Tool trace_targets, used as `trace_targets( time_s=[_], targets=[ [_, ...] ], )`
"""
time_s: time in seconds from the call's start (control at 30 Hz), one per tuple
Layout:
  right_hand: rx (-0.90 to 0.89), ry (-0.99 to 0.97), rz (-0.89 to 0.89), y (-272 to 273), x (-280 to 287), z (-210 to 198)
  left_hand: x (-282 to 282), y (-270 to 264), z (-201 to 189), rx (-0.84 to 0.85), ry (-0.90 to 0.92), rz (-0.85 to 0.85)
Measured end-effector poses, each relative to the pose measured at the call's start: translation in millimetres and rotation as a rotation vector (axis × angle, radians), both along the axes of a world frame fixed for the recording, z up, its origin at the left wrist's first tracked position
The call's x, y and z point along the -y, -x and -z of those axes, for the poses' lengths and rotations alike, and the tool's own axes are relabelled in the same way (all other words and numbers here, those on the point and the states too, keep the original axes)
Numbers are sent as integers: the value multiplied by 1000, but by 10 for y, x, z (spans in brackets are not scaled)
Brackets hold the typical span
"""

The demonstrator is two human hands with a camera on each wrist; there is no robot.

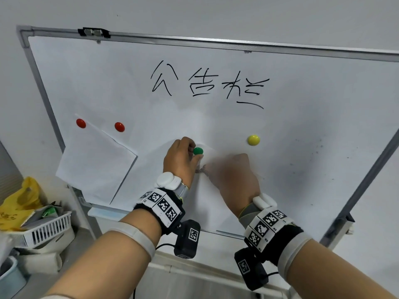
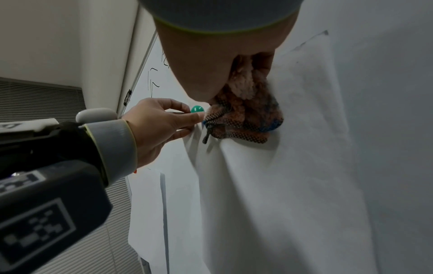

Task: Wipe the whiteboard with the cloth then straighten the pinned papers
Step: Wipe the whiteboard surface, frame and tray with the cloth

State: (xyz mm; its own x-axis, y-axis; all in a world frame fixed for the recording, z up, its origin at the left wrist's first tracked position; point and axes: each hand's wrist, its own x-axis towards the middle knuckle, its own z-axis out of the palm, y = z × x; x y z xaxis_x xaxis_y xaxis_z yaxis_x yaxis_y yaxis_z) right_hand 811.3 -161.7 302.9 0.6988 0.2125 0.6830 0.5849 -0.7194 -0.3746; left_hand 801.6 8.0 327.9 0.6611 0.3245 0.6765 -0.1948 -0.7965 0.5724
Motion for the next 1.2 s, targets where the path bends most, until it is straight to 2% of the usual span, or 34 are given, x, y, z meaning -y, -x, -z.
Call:
trace_targets(
  time_s=[0.3,0.57,0.83,1.03,1.13,1.2],
  targets=[
    [29,3,-49,40,47,-38,22,-3,-26,12,-35,37],
    [99,-21,-143,33,33,-305,-24,7,-443,71,86,35],
    [80,30,-147,38,-36,-401,40,9,-516,54,179,3],
    [78,110,-171,82,-102,-280,-9,96,-375,70,255,88],
    [-20,222,-180,128,-168,-107,-197,230,-192,79,368,114],
    [-114,232,-237,138,-229,0,-431,277,31,68,494,61]
  ],
)
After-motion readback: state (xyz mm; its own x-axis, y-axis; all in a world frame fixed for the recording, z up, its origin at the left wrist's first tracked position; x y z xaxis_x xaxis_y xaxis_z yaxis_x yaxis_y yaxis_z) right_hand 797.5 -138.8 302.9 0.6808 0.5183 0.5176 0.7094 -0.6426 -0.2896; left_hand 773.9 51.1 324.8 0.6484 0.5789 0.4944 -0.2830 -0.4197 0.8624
